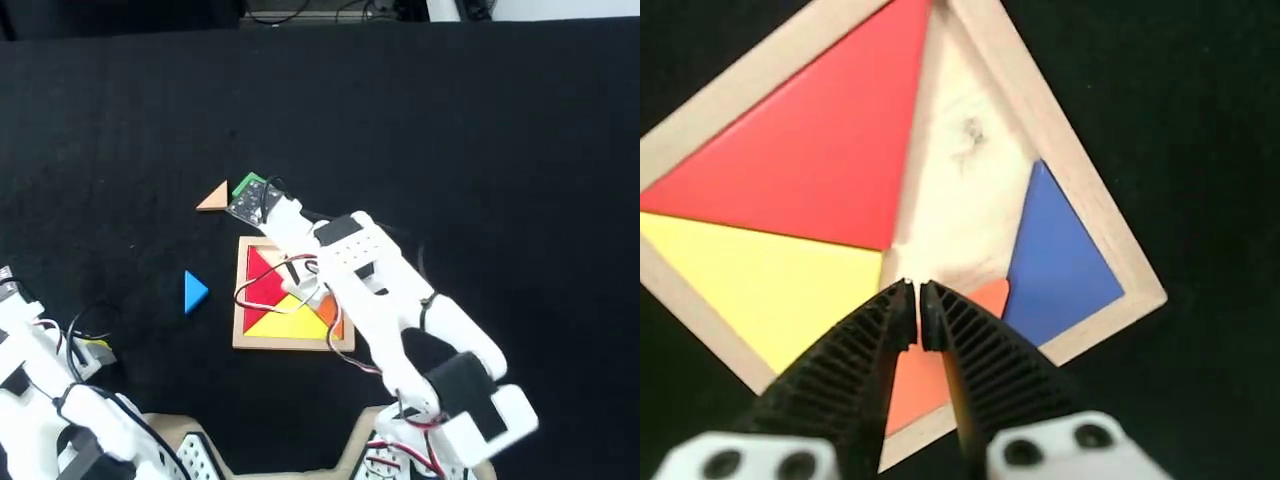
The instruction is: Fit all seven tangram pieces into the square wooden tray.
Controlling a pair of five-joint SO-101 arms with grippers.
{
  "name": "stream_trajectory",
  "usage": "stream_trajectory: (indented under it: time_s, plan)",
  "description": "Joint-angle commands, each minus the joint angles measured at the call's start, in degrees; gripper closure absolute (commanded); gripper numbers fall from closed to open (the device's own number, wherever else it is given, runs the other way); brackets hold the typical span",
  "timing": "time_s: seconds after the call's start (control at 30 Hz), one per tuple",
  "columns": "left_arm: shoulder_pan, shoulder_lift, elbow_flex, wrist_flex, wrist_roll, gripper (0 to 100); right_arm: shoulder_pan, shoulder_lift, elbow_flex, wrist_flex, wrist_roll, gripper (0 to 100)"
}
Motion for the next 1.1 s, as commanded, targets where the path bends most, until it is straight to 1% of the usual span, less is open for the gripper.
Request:
stream_trajectory:
  time_s: [0.0, 0.2, 0.33, 0.63, 0.77, 0.83, 0.9, 0.97, 1.07]
  plan:
    - [0.7, -1.1, -0.1, -0.6, -0.1, 72, -0.8, 1.5, -0.8, -0.6, 0.8, 98.8]
    - [0.7, -1.1, -0.1, -0.6, -0.1, 72, -0.7, 0.8, -1.5, 2.0, 1.1, 98.8]
    - [0.7, -1.1, -0.1, -0.6, -0.1, 72, -0.7, 1.0, -1.3, 2.6, 3.7, 98.8]
    - [0.7, -1.1, -0.1, -0.6, -0.1, 72, 1.1, 0.5, -1.7, 4.1, 3.8, 98.8]
    - [1.6, -1.1, -0.5, -0.6, -0.1, 72, 1.2, -3.6, -2.9, 4.4, 1.8, 98.8]
    - [7.2, -1.1, -2.7, -1.5, -0.1, 72, 2.7, -9.2, -2.9, 5.3, -0.9, 98.8]
    - [13.8, -1.1, -8.0, -1.7, 0.1, 72, 5.8, -16.4, -2.2, 5.5, -3.5, 98.8]
    - [19.8, -1.1, -12.8, -1.7, 4.0, 72, 10.5, -23.3, 0.6, 3.6, -6.4, 98.8]
    - [28.8, -1.1, -18.2, -1.8, 9.8, 72, 17.8, -30.5, 8.6, -5.1, -9.1, 98.7]
